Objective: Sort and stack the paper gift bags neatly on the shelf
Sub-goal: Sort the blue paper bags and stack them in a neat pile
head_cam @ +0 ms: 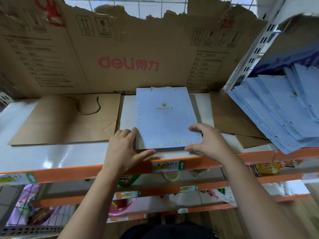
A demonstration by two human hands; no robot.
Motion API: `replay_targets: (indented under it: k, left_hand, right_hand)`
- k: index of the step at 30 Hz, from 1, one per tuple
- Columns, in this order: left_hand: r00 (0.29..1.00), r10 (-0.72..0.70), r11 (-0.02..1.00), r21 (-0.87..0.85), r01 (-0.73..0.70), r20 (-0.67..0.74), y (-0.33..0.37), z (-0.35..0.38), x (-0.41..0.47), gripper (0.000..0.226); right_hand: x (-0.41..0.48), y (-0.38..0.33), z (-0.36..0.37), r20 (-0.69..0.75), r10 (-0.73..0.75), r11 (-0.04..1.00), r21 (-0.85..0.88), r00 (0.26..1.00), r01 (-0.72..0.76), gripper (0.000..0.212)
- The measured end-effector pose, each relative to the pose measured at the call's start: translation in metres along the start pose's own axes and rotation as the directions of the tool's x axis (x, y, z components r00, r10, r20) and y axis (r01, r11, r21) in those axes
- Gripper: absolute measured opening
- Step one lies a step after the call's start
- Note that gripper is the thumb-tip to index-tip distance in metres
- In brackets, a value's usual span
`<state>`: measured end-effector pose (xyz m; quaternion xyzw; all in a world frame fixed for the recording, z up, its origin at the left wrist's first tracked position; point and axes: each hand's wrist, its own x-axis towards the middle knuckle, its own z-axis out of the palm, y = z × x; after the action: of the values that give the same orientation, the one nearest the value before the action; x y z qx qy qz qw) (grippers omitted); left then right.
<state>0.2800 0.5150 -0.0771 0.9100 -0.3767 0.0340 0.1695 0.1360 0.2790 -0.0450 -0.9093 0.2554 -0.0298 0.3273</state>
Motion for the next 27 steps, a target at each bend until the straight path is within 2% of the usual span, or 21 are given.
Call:
replay_targets:
  k: [5, 9, 12, 15, 19, 22, 27]
  left_hand:
    - [0.998, -0.062, 0.998, 0.012, 0.062, 0.016, 0.003, 0.002, 0.008, 0.101]
    - [0.999, -0.042, 0.999, 0.011, 0.042, -0.003, 0.001, 0.004, 0.008, 0.100]
    - [0.999, -0.009, 1.000, -0.020, 0.008, -0.043, 0.014, 0.002, 0.014, 0.089]
    - [0.996, 0.060, 0.997, -0.038, -0.063, -0.065, 0.042, 0.003, 0.035, 0.074]
    - [0.984, 0.160, 0.985, -0.052, -0.164, -0.074, 0.096, 0.017, 0.070, 0.052]
    - [0.967, 0.248, 0.965, -0.077, -0.252, -0.061, 0.147, 0.029, 0.086, 0.051]
    - [0.937, 0.341, 0.930, -0.114, -0.348, -0.074, 0.237, 0.043, 0.099, 0.052]
  right_hand:
    - [0.006, -0.001, 0.003, -0.047, -0.004, 1.000, -0.022, 0.999, 0.003, 0.074]
    - [0.006, 0.003, 0.002, -0.023, -0.020, 1.000, -0.020, 1.000, 0.020, 0.070]
    - [0.001, 0.005, -0.008, -0.050, -0.039, 0.998, 0.040, 0.998, 0.041, 0.061]
    - [-0.007, 0.012, -0.030, -0.200, -0.039, 0.996, 0.075, 0.979, 0.055, 0.046]
    - [-0.018, 0.043, -0.074, -0.427, -0.050, 0.992, 0.086, 0.903, 0.096, 0.029]
    - [-0.026, 0.081, -0.110, -0.566, -0.013, 0.991, 0.103, 0.824, 0.087, 0.020]
    - [-0.040, 0.159, -0.168, -0.660, 0.052, 0.996, 0.086, 0.750, 0.006, 0.017]
